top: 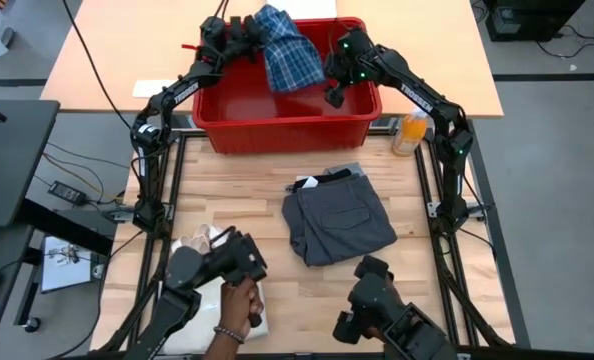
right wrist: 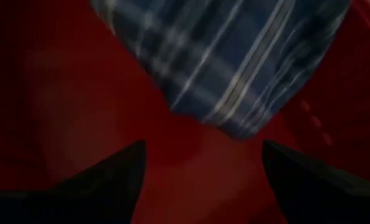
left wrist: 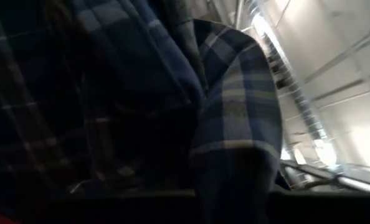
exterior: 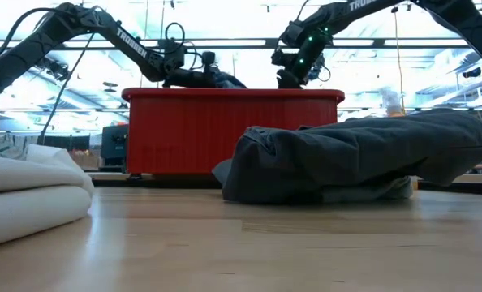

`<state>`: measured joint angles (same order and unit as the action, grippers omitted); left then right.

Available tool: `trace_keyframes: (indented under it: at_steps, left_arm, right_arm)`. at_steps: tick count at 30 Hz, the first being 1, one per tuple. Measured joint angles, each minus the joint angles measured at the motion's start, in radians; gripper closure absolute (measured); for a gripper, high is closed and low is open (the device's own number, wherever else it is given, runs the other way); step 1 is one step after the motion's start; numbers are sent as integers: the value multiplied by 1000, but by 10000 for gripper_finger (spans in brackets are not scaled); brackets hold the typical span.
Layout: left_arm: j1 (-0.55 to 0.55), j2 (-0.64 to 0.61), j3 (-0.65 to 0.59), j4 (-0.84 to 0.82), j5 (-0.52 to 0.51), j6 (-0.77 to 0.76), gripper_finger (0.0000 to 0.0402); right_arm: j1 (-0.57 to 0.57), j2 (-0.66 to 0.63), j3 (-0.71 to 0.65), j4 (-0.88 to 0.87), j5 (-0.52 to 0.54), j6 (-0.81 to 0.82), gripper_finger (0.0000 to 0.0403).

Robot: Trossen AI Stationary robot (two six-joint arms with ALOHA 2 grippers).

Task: Fold laundry
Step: Remove the blue shorts from the red organizer bin

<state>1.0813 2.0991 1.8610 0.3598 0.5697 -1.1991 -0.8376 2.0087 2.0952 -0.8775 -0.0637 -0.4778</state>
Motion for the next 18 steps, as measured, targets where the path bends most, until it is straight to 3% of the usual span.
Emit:
trace_keyframes:
  at_steps: [6,11,18]
  left_arm:
    - [0,0,0,74,-21,-95,387]
    - [-9,0,13,141,-23,-177,387]
    - [-36,0,210,-13,-26,-103,387]
  right_arm:
    - [13,2,-46,120,159,-118,96]
    - [33,2,-72,300,190,-194,103]
    - [85,2,-73,565,289,-317,104]
